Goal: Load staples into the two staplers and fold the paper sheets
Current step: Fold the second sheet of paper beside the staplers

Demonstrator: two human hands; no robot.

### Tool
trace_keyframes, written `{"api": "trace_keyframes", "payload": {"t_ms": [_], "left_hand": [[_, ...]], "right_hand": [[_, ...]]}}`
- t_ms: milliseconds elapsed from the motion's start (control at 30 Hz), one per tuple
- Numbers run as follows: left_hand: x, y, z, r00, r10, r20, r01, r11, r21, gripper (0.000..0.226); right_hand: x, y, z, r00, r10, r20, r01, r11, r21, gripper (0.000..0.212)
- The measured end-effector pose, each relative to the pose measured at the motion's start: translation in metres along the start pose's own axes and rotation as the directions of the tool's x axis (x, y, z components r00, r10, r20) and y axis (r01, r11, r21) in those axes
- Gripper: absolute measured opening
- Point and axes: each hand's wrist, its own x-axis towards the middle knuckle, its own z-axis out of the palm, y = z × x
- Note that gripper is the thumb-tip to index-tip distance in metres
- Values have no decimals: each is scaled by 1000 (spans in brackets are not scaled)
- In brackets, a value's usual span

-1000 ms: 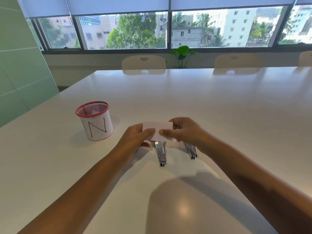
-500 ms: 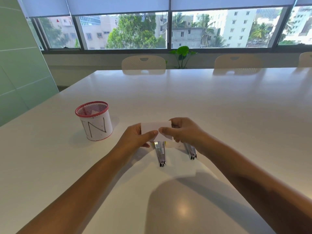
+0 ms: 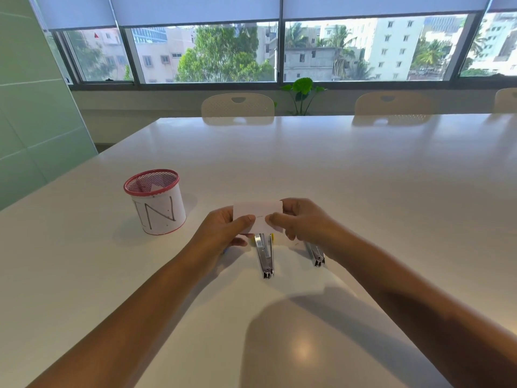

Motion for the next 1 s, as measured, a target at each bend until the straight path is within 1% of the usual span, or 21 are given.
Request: {"api": "trace_keyframes", "payload": {"t_ms": [100, 167, 233, 333, 500, 533, 633, 667, 733, 833, 900, 933, 967, 1000], "left_hand": [[0, 0, -1, 1000, 8, 7, -8, 1000, 19, 16], [1, -1, 0, 1000, 19, 3, -19, 999, 45, 15], [1, -2, 1, 1000, 21, -16, -20, 998, 66, 14], [1, -3, 1, 1000, 11, -16, -11, 999, 50, 14], [1, -2, 1, 1000, 3, -26, -2, 999, 43, 12], [1, -3, 0, 999, 6, -31, -4, 999, 49, 11], [2, -5, -1, 1000, 21, -21, -19, 997, 79, 12], [2, -5, -1, 1000, 23, -14, -22, 996, 90, 13], [3, -4, 0, 1000, 21, -9, -20, 995, 99, 16], [3, 0, -1, 998, -1, -64, 8, 993, 120, 17], [5, 4, -4, 992, 44, -119, -22, 984, 179, 12], [6, 7, -8, 982, 98, -163, -55, 967, 250, 12], [7, 10, -13, 960, 178, -216, -96, 933, 346, 13], [8, 13, -21, 918, 284, -275, -136, 880, 455, 15]], "right_hand": [[0, 1, 1, 1000, -15, -3, 15, 1000, 7, 22], [0, 1, 2, 1000, -29, 9, 29, 999, -18, 23], [0, 1, 2, 999, -41, 24, 42, 999, -34, 20], [-1, 0, 1, 999, -32, 39, 33, 999, -25, 9], [-4, -5, -1, 999, -4, 54, 5, 1000, -12, 8], [-4, -5, 0, 998, 5, 55, -4, 1000, -15, 10], [-2, -1, 2, 998, 29, 51, -29, 1000, -6, 30], [-2, -1, 2, 998, 30, 51, -30, 1000, 4, 33], [-1, 0, 2, 998, 20, 52, -22, 999, 31, 29], [0, 1, 2, 1000, 14, 17, -16, 995, 95, 24], [2, 3, 3, 1000, 18, -17, -15, 986, 163, 20], [4, 4, 4, 999, 18, -40, -11, 983, 185, 17], [5, 5, 4, 998, 17, -64, -4, 981, 192, 13], [6, 6, 4, 996, 15, -88, 2, 982, 191, 11]]}}
